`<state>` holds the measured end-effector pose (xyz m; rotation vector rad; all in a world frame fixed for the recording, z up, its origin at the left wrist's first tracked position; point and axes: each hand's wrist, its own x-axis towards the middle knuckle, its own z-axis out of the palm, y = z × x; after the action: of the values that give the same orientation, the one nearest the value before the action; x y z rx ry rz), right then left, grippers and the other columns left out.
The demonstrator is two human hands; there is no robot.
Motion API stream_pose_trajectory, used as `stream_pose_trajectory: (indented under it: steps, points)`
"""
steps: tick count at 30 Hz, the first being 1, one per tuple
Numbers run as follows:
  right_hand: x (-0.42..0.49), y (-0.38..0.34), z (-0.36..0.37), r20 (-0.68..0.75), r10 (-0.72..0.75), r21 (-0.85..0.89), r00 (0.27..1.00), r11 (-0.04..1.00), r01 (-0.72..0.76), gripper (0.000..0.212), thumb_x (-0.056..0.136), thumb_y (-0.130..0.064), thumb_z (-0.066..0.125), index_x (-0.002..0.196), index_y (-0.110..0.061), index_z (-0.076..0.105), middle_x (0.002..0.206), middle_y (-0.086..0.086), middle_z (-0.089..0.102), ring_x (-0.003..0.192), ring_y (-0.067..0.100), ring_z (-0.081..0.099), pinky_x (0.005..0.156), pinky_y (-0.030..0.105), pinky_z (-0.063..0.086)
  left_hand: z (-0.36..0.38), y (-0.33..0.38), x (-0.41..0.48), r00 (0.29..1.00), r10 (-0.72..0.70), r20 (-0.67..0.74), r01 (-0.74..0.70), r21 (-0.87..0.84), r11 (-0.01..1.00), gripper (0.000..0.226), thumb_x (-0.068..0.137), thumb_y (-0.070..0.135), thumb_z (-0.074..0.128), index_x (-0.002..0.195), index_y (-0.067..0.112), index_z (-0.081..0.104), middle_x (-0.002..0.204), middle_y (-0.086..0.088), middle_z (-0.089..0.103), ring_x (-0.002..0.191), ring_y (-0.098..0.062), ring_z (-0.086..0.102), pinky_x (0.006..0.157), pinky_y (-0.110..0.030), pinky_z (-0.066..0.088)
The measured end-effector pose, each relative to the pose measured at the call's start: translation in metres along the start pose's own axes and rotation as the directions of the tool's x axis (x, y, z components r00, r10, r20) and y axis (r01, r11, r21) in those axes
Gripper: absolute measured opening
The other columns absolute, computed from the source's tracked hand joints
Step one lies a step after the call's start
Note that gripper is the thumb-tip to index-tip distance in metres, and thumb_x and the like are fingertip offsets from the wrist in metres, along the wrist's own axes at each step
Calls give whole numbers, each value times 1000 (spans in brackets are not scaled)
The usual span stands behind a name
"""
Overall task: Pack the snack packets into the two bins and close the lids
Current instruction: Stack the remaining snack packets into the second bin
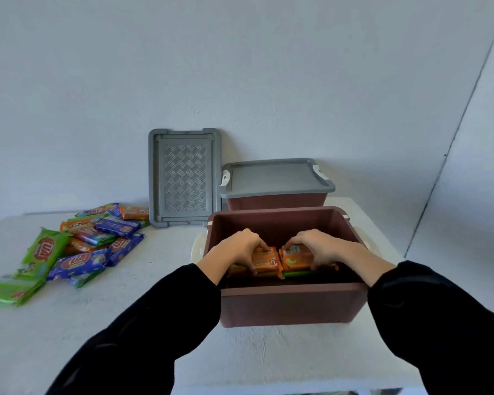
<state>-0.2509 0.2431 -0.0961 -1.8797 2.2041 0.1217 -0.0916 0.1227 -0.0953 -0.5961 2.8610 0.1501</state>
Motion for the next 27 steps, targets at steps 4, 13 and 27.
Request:
stream_pose_trajectory:
  steps: [4, 13, 27]
  points:
    - [5, 0, 3, -15, -1, -34, 1000, 999, 1, 69, 74, -6, 72, 134, -27, 45, 129, 5, 41, 121, 23, 42, 100, 34, 42, 0, 1, 3, 1000, 2, 9, -3, 36, 999, 73, 70, 27, 79, 135, 22, 45, 129, -7, 48, 120, -24, 43, 99, -34, 39]
    - [0, -15, -25, -389, -12, 263, 921, 957, 123, 27, 82, -23, 68, 109, -22, 67, 106, 0, 69, 98, 12, 62, 89, 30, 50, -13, -8, -8, 970, -38, -240, -36, -296, 955, 46, 76, 25, 74, 119, 14, 62, 115, -8, 65, 103, -19, 60, 92, -29, 48]
    - [112, -205, -84, -500, -217, 297, 838, 866, 402, 40, 82, -14, 68, 121, -15, 60, 116, 8, 64, 105, 20, 59, 93, 32, 47, -35, -170, -143, 588, -548, -595, 118, -607, 786, 29, 84, 8, 63, 112, 10, 65, 109, -10, 66, 98, -20, 62, 89, -31, 51]
